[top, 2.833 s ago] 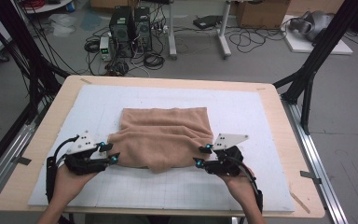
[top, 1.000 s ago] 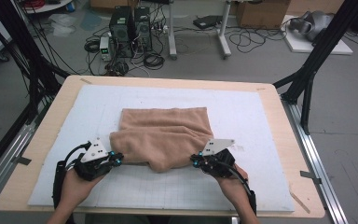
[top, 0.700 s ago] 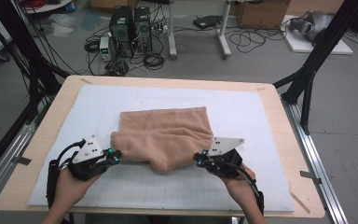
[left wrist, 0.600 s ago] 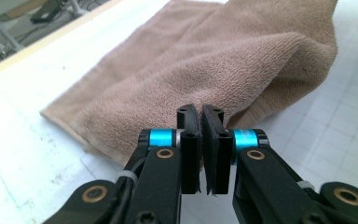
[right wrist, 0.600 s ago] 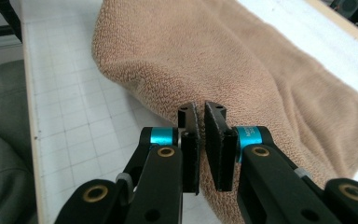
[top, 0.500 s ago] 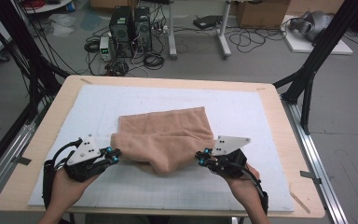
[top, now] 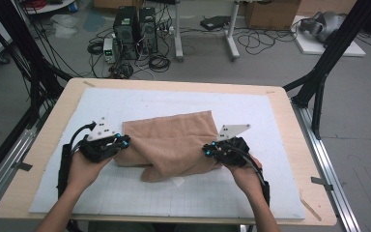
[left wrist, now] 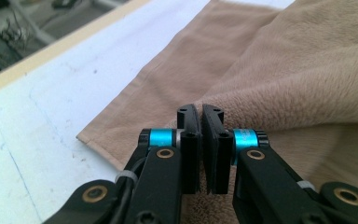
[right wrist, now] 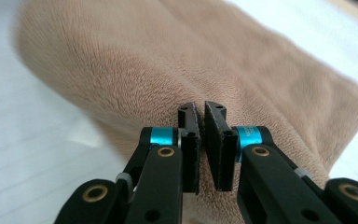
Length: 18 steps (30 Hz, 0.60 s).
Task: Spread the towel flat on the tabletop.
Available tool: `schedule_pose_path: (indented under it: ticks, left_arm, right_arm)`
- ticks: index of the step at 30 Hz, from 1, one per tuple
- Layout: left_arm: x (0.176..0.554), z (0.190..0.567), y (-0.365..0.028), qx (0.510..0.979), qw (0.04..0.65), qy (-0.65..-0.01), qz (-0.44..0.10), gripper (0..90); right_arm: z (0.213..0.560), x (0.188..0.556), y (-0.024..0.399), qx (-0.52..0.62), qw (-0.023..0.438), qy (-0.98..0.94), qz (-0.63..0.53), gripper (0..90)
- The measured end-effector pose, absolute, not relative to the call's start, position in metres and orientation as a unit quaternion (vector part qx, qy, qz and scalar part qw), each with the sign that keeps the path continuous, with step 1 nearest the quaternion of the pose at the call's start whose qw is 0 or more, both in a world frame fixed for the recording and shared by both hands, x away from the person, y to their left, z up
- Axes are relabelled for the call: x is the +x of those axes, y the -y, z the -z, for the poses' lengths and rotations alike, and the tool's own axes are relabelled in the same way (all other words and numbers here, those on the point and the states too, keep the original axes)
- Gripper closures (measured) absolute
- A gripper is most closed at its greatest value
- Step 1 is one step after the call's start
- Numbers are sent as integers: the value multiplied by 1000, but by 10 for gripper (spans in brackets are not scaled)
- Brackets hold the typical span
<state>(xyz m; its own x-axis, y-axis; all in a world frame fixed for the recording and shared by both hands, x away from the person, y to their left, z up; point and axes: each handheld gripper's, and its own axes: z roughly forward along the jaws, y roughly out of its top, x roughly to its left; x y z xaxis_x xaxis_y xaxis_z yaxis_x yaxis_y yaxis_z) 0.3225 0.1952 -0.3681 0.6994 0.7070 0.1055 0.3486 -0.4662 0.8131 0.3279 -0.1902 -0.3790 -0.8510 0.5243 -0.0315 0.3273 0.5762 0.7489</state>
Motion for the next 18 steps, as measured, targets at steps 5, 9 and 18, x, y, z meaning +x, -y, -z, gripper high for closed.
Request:
schedule_pose_path:
  ticks: [5,9,18]
  left_arm:
    - [357,392,-189,829,383,-355,-199,856]
    - [368,404,-186,834,370,-365,-185,853]
    - [351,384,-197,824,408,-349,-183,736]
  right_arm:
    - [401,355,184,269,106,-880,-376,843]
    - [407,363,186,282,97,-877,-377,834]
    - [388,346,191,263,109,-869,-405,731]
